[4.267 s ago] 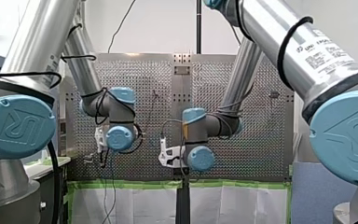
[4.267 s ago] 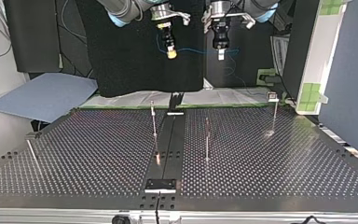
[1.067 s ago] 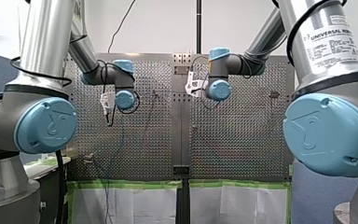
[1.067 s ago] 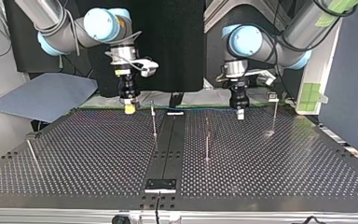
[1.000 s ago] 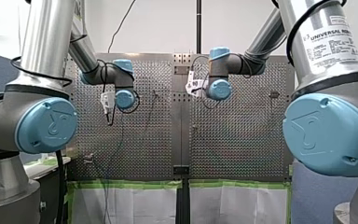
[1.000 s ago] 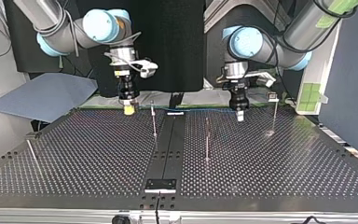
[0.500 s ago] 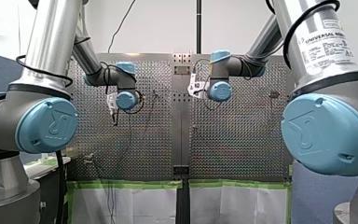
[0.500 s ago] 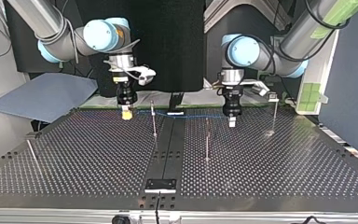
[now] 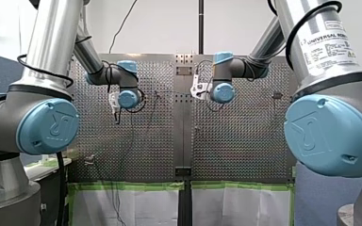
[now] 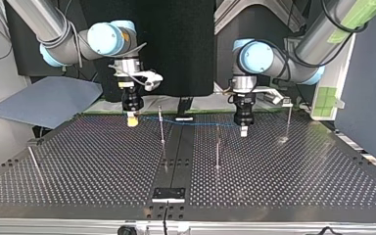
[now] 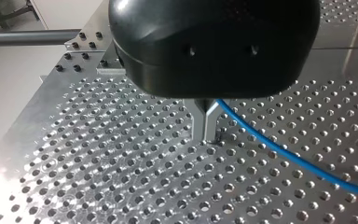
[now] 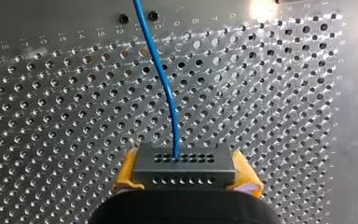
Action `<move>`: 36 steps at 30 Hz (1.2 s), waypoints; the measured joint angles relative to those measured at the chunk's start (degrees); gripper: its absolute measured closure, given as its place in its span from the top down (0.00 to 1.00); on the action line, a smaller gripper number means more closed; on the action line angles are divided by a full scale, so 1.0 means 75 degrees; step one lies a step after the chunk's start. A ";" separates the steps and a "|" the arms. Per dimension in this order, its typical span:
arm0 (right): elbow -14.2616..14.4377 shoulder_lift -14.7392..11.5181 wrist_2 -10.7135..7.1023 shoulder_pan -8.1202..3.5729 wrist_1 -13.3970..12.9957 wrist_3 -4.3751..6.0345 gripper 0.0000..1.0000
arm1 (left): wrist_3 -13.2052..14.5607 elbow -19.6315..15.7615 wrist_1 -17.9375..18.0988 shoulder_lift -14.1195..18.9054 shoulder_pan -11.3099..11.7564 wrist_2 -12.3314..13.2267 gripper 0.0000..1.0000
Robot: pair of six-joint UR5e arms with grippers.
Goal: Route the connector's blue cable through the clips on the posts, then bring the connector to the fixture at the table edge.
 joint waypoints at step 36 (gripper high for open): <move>-0.0326 0.0517 -0.0187 -0.0508 -0.0125 -0.0052 0.00 | -0.0086 0.1065 -0.0443 -0.0530 0.0024 0.0201 0.00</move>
